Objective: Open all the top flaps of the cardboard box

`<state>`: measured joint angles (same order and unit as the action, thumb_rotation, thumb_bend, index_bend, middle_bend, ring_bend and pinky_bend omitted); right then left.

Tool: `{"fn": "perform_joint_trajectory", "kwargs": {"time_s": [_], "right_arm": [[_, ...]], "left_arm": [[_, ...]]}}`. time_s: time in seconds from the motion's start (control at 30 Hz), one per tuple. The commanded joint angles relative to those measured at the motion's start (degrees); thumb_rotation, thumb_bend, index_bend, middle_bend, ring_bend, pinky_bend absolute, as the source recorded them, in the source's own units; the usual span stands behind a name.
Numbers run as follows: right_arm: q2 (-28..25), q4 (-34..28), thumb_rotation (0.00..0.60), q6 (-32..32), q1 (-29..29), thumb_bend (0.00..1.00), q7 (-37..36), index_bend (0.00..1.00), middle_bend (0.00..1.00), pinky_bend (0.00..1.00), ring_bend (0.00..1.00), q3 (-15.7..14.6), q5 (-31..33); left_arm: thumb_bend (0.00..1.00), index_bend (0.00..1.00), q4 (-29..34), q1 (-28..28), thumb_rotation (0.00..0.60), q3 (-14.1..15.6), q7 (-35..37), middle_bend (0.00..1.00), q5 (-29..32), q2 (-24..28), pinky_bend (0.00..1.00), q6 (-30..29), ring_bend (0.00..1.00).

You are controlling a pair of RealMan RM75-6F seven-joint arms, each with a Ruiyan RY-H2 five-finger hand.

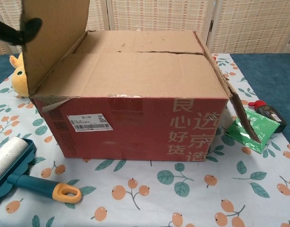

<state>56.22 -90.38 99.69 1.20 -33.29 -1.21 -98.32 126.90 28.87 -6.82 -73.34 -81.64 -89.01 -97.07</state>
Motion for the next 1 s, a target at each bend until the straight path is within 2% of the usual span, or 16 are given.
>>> {"fn": "perform_joint_trajectory", "kwargs": {"time_s": [0.03,0.13,0.27,0.43,0.5,0.6,0.67,0.8,0.9,1.0], "right_arm": [[0.0,-0.1,0.6,-0.2,0.0,0.41,0.2,0.0,0.0,0.0,0.0,0.0,-0.1],[0.0,-0.2,0.6,-0.5,0.0,0.41,0.4,0.0,0.0,0.0,0.0,-0.1,-0.2],[0.0,-0.5,0.6,-1.0,0.1,0.41,1.3,0.0,0.0,0.0,0.0,-0.1,-0.2],[0.2,-0.7,0.6,-1.5,0.1,0.41,2.1,0.0,0.0,0.0,0.0,0.0,-0.1],[0.5,-0.9,0.6,-2.8,0.5,0.41,4.0,0.0,0.0,0.0,0.0,-0.1,-0.1],[0.9,-2.1,0.6,-7.0,2.4,0.41,6.7,0.0,0.0,0.0,0.0,0.1,0.7],[0.1,-3.3,0.6,-9.5,3.9,0.41,7.0,0.0,0.0,0.0,0.0,0.4,1.1],[-2.8,-7.8,0.6,-15.8,8.6,0.41,10.8,0.0,0.0,0.0,0.0,2.9,2.7],[-4.7,-11.5,0.6,-21.5,12.6,0.41,14.1,0.0,0.0,0.0,0.0,5.0,5.0],[-6.0,-15.0,0.6,-30.4,18.8,0.41,17.7,0.0,0.0,0.0,0.0,8.3,9.8]], "left_arm": [[0.55,0.0,1.3,-1.8,0.6,0.2,-1.2,0.0,-2.1,2.0,0.0,-1.7,0.0],[0.55,0.0,1.5,-4.3,0.6,0.1,-0.9,0.0,-3.5,4.2,0.0,-4.2,0.0],[0.55,0.0,0.9,-8.4,0.6,0.3,1.7,0.0,-2.0,7.7,0.0,-7.6,0.0],[0.55,0.0,0.2,-10.6,0.6,0.5,4.3,0.0,-0.4,9.9,0.0,-8.8,0.0],[0.55,0.0,-0.3,-13.5,0.6,1.0,10.2,0.0,2.5,12.6,0.0,-9.9,0.0],[0.55,0.0,-1.8,-15.9,0.6,4.4,22.2,0.0,1.1,17.6,0.0,-6.7,0.0],[0.55,0.0,-2.8,-16.6,0.6,6.3,26.1,0.0,-0.5,19.4,0.0,-5.1,0.0],[0.54,0.0,-5.4,-17.9,0.6,9.5,32.5,0.0,-2.6,21.8,0.0,-1.4,0.0],[0.52,0.0,-7.0,-18.2,0.6,10.2,37.0,0.0,-1.5,23.1,0.0,1.1,0.0],[0.51,0.0,-10.6,-18.6,0.6,9.8,42.8,0.0,-1.0,24.0,0.0,2.7,0.0]]}}
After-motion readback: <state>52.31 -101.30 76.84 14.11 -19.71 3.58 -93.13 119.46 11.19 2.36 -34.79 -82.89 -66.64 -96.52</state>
